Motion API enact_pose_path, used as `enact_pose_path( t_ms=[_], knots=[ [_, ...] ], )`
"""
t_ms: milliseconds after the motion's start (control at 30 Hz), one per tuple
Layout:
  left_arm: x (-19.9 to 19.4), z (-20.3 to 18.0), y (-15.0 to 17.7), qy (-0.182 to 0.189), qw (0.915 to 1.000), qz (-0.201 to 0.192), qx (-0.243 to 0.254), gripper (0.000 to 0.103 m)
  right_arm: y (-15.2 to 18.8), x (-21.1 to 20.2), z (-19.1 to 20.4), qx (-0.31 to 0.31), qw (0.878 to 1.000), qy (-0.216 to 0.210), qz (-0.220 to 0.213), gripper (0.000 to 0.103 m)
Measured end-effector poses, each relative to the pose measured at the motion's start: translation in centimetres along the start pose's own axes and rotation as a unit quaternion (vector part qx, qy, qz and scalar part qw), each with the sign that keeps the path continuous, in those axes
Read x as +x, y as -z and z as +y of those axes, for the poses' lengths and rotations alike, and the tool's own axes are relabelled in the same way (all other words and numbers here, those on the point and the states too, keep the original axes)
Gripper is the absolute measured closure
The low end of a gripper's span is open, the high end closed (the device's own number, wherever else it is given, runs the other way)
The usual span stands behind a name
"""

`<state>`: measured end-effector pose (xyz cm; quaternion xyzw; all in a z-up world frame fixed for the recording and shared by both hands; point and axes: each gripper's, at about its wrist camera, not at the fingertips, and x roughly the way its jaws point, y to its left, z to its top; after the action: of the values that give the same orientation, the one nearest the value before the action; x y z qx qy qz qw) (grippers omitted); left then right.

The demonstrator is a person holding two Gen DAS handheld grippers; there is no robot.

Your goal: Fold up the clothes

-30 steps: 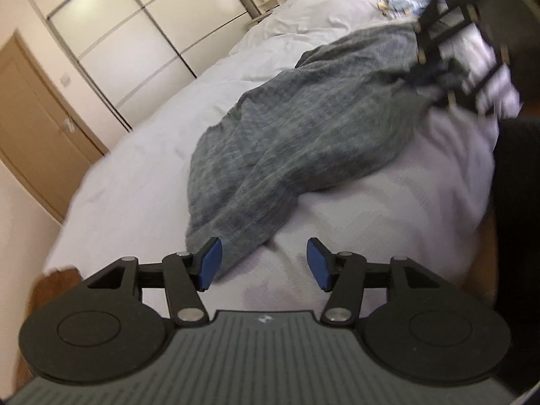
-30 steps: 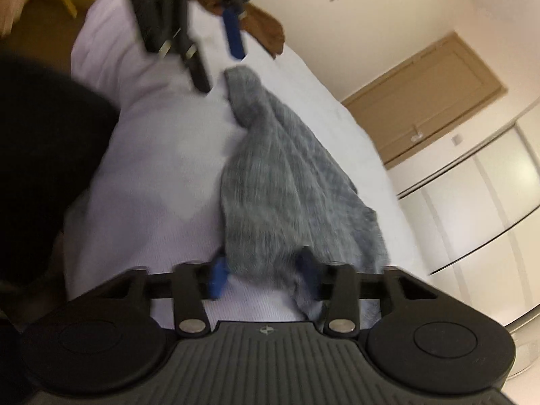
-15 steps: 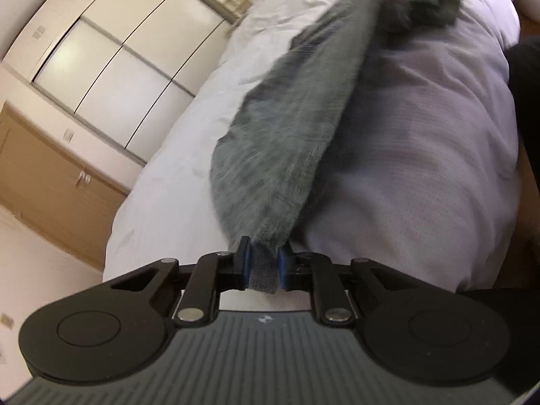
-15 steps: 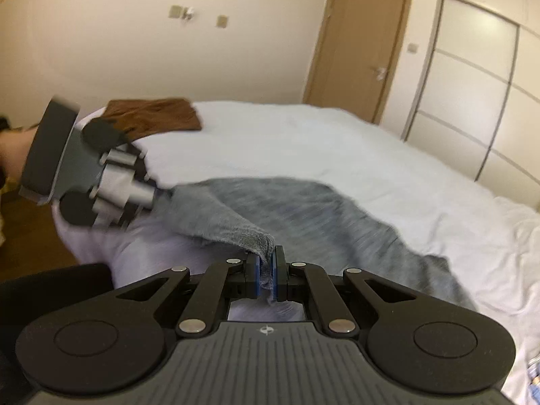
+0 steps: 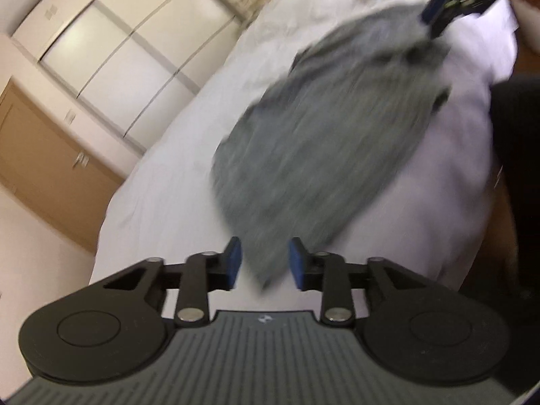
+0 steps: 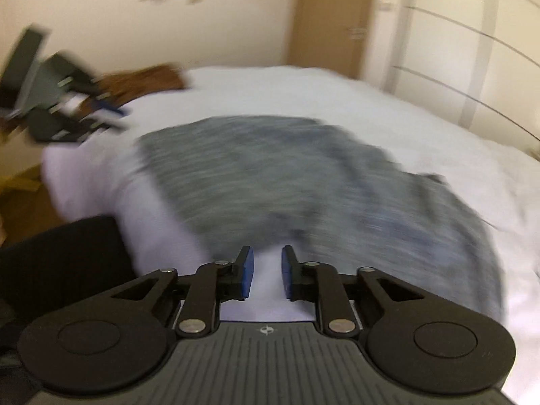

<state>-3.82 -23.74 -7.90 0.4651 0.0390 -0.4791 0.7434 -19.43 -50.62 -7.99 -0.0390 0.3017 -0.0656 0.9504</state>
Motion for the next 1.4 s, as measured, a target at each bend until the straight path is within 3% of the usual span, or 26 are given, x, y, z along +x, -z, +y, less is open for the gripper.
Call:
enact_pose_path(
  t_ms=[167,367,500,667,733,900,933,1000,1033,1100,1200,1300,1333,1400],
  knots=[
    [1.1,-5.3,-6.6,0.075,0.9922,-0.087,0.048,0.061,2.3,-2.5,-6.3,0.107,0.988,0.111,-0.014,0.072],
    [4.0,-8.7,-9.6,0.110,0.9862,-0.093,0.080,0.056,6.1,-4.5,-14.5,0.238,0.958,0.157,-0.025,0.063],
    [5.9,-10.7,-11.4,0.132,0.9820,-0.093,0.098,0.054,7.6,-4.5,-18.2,0.281,0.950,0.131,-0.032,0.060],
    [8.3,-13.1,-13.6,0.158,0.9756,-0.093,0.120,0.089,8.3,-1.1,-21.1,0.304,0.950,0.061,-0.020,0.056],
    [8.4,-12.4,-13.6,0.167,0.9776,-0.090,0.092,0.094,8.6,-0.1,-21.9,0.318,0.947,0.044,-0.014,0.055],
    [7.9,-10.6,-13.5,0.186,0.9763,-0.104,0.040,0.098,9.2,1.1,-23.7,0.413,0.909,-0.037,-0.033,0.054],
    [7.8,-10.5,-13.6,0.190,0.9754,-0.106,0.036,0.098,9.2,1.3,-23.8,0.423,0.904,-0.053,-0.030,0.057],
    [7.6,-10.5,-13.9,0.193,0.9745,-0.107,0.039,0.098,9.1,1.4,-23.8,0.437,0.896,-0.071,-0.023,0.095],
    [7.4,-10.6,-14.0,0.193,0.9742,-0.108,0.043,0.098,8.9,1.3,-23.8,0.442,0.894,-0.072,-0.021,0.096],
    [7.2,-10.8,-14.1,0.198,0.9731,-0.108,0.046,0.098,8.1,-0.4,-23.5,0.432,0.901,-0.038,-0.033,0.101],
    [7.1,-11.0,-14.2,0.207,0.9714,-0.107,0.048,0.098,4.8,-4.1,-20.2,0.285,0.950,0.121,-0.040,0.101],
    [7.0,-11.0,-14.3,0.214,0.9701,-0.105,0.046,0.098,4.3,-6.2,-17.9,0.229,0.958,0.162,-0.054,0.101],
    [6.9,-10.7,-14.2,0.213,0.9705,-0.105,0.039,0.098,4.7,-6.4,-17.9,0.239,0.956,0.159,-0.053,0.100],
    [6.8,-10.0,-14.1,0.213,0.9712,-0.106,0.020,0.098,6.0,-6.3,-17.8,0.245,0.953,0.174,-0.038,0.088]
  ],
)
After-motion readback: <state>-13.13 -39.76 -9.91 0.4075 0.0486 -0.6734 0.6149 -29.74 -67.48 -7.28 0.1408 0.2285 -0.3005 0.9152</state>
